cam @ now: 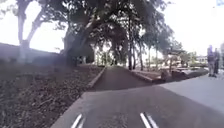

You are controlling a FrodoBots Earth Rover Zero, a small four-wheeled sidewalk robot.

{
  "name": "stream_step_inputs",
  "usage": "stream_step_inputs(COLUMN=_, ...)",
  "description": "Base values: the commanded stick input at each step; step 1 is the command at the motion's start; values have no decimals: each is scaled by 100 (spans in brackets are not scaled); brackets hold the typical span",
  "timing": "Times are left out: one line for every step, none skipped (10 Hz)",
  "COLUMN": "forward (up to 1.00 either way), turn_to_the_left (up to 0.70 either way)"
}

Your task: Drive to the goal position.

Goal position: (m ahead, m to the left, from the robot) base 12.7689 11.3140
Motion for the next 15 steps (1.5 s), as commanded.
stream_step_inputs(forward=98, turn_to_the_left=0)
stream_step_inputs(forward=98, turn_to_the_left=0)
stream_step_inputs(forward=98, turn_to_the_left=0)
stream_step_inputs(forward=98, turn_to_the_left=0)
stream_step_inputs(forward=98, turn_to_the_left=0)
stream_step_inputs(forward=98, turn_to_the_left=0)
stream_step_inputs(forward=98, turn_to_the_left=0)
stream_step_inputs(forward=98, turn_to_the_left=0)
stream_step_inputs(forward=98, turn_to_the_left=0)
stream_step_inputs(forward=98, turn_to_the_left=0)
stream_step_inputs(forward=98, turn_to_the_left=0)
stream_step_inputs(forward=98, turn_to_the_left=0)
stream_step_inputs(forward=98, turn_to_the_left=0)
stream_step_inputs(forward=98, turn_to_the_left=0)
stream_step_inputs(forward=98, turn_to_the_left=0)
